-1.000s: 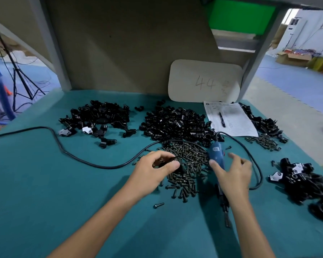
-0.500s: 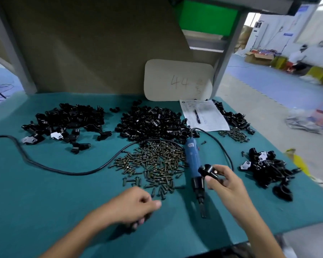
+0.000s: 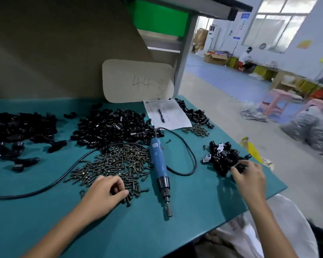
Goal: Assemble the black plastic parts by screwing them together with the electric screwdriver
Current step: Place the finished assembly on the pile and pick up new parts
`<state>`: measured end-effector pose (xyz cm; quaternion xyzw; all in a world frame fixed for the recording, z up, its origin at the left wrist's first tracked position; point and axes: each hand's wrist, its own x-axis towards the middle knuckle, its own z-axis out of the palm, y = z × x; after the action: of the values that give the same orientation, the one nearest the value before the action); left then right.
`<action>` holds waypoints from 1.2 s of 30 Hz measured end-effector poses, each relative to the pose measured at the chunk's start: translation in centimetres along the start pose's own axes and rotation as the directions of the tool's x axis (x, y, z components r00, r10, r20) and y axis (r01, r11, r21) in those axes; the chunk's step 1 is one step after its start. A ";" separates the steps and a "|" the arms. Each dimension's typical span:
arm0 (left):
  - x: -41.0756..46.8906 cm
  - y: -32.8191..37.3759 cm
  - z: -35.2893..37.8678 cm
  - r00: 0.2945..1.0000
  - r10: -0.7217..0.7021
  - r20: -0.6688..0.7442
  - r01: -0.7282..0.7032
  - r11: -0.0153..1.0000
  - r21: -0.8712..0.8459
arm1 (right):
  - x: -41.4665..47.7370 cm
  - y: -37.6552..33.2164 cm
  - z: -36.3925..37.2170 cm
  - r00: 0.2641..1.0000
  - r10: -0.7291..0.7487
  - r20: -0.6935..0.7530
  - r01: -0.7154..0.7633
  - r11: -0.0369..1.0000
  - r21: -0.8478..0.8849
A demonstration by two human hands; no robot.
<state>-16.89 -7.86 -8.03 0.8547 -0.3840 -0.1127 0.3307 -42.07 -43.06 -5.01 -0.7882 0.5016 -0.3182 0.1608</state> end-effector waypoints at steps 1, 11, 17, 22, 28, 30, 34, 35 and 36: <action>-0.1 -0.3 0.4 0.998 0.033 -0.045 -0.033 0.999 -0.004 | 0.0 0.4 0.2 1.000 -0.014 0.005 0.014 1.000 -0.021; -1.1 -1.3 1.0 0.961 0.167 -0.222 -0.161 0.986 0.044 | -1.2 2.3 2.3 0.994 -0.105 0.024 0.105 0.994 0.010; -1.1 -0.9 0.3 0.923 -0.027 -0.383 -0.037 0.987 -0.157 | -2.6 2.6 2.3 0.998 0.006 -0.054 -0.001 0.996 0.092; -1.0 -1.0 0.2 0.903 -0.127 -0.410 0.030 0.971 -0.235 | -4.1 3.1 3.1 0.998 0.004 -0.063 -0.001 0.999 0.044; -0.9 -1.1 0.0 0.900 -0.167 -0.402 0.045 0.955 -0.294 | -4.3 2.2 3.0 1.000 0.006 -0.023 -0.007 0.999 -0.046; -0.9 -1.1 -0.1 0.887 -0.194 -0.420 0.052 0.943 -0.328 | -4.6 1.8 2.8 0.997 -0.014 -0.073 0.009 0.998 -0.068; -0.7 -0.9 -0.3 0.836 -0.268 -0.479 0.071 0.919 -0.389 | -5.7 -1.2 3.3 0.971 -0.163 -0.177 0.163 0.987 -0.016; -0.6 -0.9 -0.3 0.824 -0.286 -0.489 0.080 0.913 -0.399 | -5.8 -2.6 3.4 0.960 -0.214 -0.181 0.220 0.975 0.017; -0.4 -1.0 -0.4 0.814 -0.301 -0.497 0.090 0.910 -0.404 | -5.8 -4.4 3.6 0.950 -0.263 -0.168 0.277 0.959 0.060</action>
<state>-16.40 -6.83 -8.41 0.8103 -0.1538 0.0345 0.5645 -38.36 -36.22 -7.18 -0.8143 0.3865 -0.4193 0.1081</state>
